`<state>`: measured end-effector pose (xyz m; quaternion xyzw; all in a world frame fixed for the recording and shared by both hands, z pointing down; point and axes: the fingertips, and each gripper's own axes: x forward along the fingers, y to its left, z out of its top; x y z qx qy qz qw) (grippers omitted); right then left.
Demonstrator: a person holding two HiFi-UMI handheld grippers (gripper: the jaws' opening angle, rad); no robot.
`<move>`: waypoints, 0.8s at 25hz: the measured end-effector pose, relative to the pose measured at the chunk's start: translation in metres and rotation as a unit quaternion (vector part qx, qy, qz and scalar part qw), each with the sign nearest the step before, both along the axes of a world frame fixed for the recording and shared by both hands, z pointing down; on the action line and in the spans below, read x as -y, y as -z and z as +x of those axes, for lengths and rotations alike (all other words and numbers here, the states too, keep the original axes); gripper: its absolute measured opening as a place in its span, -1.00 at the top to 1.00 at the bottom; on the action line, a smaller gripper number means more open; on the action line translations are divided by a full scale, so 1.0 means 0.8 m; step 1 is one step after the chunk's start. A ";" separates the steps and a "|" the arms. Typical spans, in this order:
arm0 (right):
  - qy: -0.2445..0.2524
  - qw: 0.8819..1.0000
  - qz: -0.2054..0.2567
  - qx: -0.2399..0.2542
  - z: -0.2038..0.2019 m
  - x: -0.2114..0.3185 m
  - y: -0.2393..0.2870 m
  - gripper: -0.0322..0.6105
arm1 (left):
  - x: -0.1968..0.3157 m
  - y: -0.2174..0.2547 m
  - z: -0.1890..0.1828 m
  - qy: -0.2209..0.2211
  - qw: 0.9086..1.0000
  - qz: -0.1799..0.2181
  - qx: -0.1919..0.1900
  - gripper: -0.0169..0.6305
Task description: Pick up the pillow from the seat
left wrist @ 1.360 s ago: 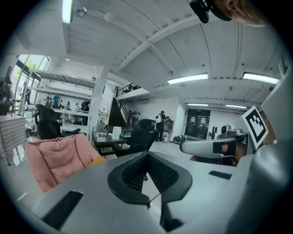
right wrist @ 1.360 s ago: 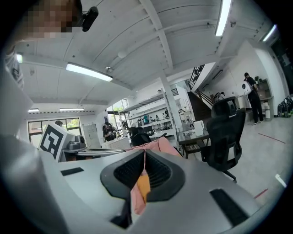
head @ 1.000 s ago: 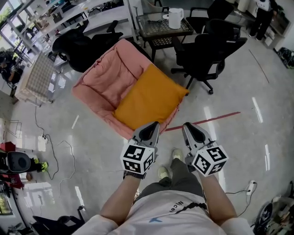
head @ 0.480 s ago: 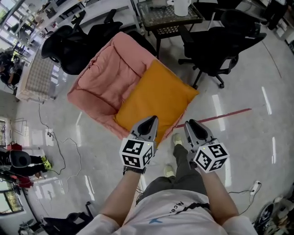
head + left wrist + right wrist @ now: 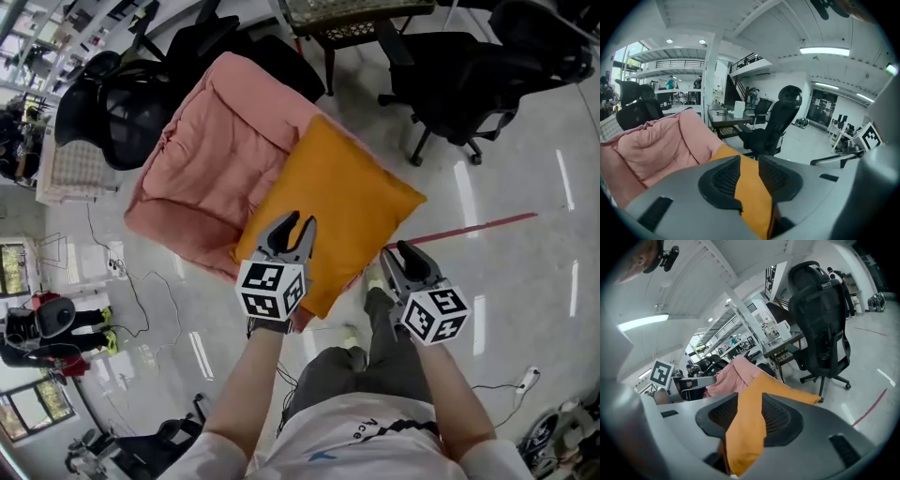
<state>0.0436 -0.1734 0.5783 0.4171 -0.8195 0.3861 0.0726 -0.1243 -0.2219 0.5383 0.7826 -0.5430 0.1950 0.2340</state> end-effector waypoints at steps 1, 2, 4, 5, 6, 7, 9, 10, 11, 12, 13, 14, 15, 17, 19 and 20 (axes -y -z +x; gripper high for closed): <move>-0.001 1.000 -0.005 -0.002 -0.002 0.007 -0.010 0.44 | 0.011 -0.009 -0.008 0.003 1.000 -0.004 0.005 0.58; -0.004 1.000 -0.009 -0.005 -0.005 0.012 -0.018 0.42 | 0.021 -0.019 -0.017 0.004 1.000 -0.008 0.011 0.55; -0.009 1.000 -0.017 -0.013 -0.010 0.018 -0.037 0.37 | 0.038 -0.038 -0.039 0.005 1.000 -0.015 0.022 0.49; -0.013 1.000 -0.021 -0.017 -0.011 0.020 -0.048 0.34 | 0.046 -0.049 -0.050 0.006 1.000 -0.016 0.026 0.47; -0.019 0.999 -0.024 -0.021 -0.011 0.023 -0.060 0.31 | 0.055 -0.060 -0.061 0.007 0.999 -0.018 0.030 0.45; -0.026 0.999 -0.029 -0.024 -0.009 0.026 -0.073 0.29 | 0.064 -0.072 -0.071 0.008 0.999 -0.020 0.035 0.44; -0.044 0.998 -0.041 -0.029 -0.002 0.032 -0.099 0.26 | 0.083 -0.097 -0.089 0.008 0.999 -0.026 0.043 0.38; -0.054 0.997 -0.049 -0.031 0.003 0.034 -0.112 0.24 | 0.093 -0.109 -0.096 0.007 0.999 -0.029 0.045 0.36; -0.065 0.996 -0.057 -0.031 0.007 0.035 -0.125 0.23 | 0.102 -0.121 -0.101 0.005 0.998 -0.033 0.047 0.34; -0.076 0.995 -0.065 -0.030 0.010 0.037 -0.138 0.20 | 0.110 -0.133 -0.105 0.002 0.998 -0.038 0.047 0.32; -0.084 0.993 -0.072 -0.027 0.011 0.039 -0.151 0.18 | 0.117 -0.144 -0.110 0.000 0.998 -0.042 0.048 0.30; -0.092 0.992 -0.079 -0.025 0.012 0.041 -0.164 0.16 | 0.124 -0.154 -0.114 -0.001 0.998 -0.047 0.049 0.29; -0.098 0.991 -0.084 -0.024 0.012 0.043 -0.176 0.14 | 0.131 -0.164 -0.118 -0.003 0.997 -0.052 0.049 0.26; -0.108 0.989 -0.094 -0.022 0.013 0.046 -0.199 0.11 | 0.143 -0.182 -0.122 -0.006 0.997 -0.059 0.052 0.18; -0.119 0.987 -0.103 -0.020 0.015 0.049 -0.220 0.08 | 0.153 -0.198 -0.125 -0.011 0.996 -0.067 0.055 0.11; -0.124 0.986 -0.108 -0.018 0.016 0.050 -0.229 0.07 | 0.157 -0.205 -0.127 -0.013 0.996 -0.071 0.056 0.09</move>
